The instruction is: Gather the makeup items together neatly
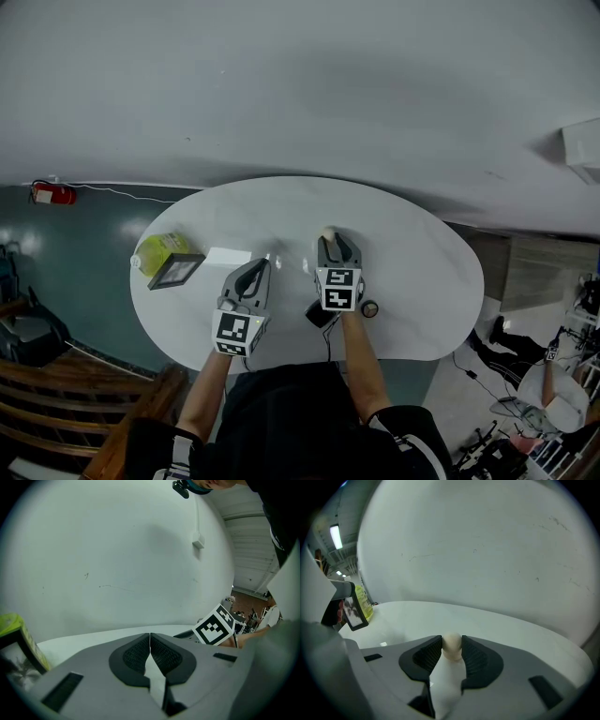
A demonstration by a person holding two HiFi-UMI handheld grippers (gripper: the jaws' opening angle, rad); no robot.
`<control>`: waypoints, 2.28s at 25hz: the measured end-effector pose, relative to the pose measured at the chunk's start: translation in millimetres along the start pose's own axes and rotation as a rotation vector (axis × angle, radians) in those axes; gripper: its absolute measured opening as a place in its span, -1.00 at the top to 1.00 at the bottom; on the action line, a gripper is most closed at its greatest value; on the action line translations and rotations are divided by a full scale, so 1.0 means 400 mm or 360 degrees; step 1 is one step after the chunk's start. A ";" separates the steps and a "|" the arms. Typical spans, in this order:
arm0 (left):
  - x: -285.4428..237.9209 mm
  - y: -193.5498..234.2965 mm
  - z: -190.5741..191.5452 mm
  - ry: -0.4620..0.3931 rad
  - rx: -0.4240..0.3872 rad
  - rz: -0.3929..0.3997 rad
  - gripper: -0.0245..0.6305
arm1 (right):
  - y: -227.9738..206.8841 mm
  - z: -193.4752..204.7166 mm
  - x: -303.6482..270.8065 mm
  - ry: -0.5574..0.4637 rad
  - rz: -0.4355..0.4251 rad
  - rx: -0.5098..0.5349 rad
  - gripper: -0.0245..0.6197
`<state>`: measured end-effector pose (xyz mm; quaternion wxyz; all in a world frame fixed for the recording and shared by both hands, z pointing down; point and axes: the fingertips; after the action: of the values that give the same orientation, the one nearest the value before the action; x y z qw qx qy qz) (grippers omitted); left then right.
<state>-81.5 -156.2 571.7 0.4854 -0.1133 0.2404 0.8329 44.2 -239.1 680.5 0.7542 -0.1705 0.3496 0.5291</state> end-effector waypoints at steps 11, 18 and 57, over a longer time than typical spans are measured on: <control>0.042 -0.019 -0.003 -0.0038 -0.0010 -0.0015 0.86 | 0.022 -0.055 0.085 -0.0137 -0.0051 -0.0011 0.48; 0.107 -0.055 -0.014 -0.0083 -0.0051 -0.0007 0.86 | 0.050 -0.091 0.200 -0.0263 -0.0093 -0.0017 0.49; 0.383 -0.203 0.238 -0.0054 -0.0052 -0.0081 0.86 | 0.294 0.228 0.504 -0.0297 -0.0278 0.0153 0.49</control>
<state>-84.3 41.3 565.0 0.5084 -0.1131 0.2157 0.8259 7.6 -0.1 614.7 0.8340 -0.1139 0.2866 0.4576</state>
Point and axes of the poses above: the fingertips, and each gripper's own axes: x backward along the fingers, y to its left, z out of its underside, and after that the axes turned 12 degrees about z, right-handed
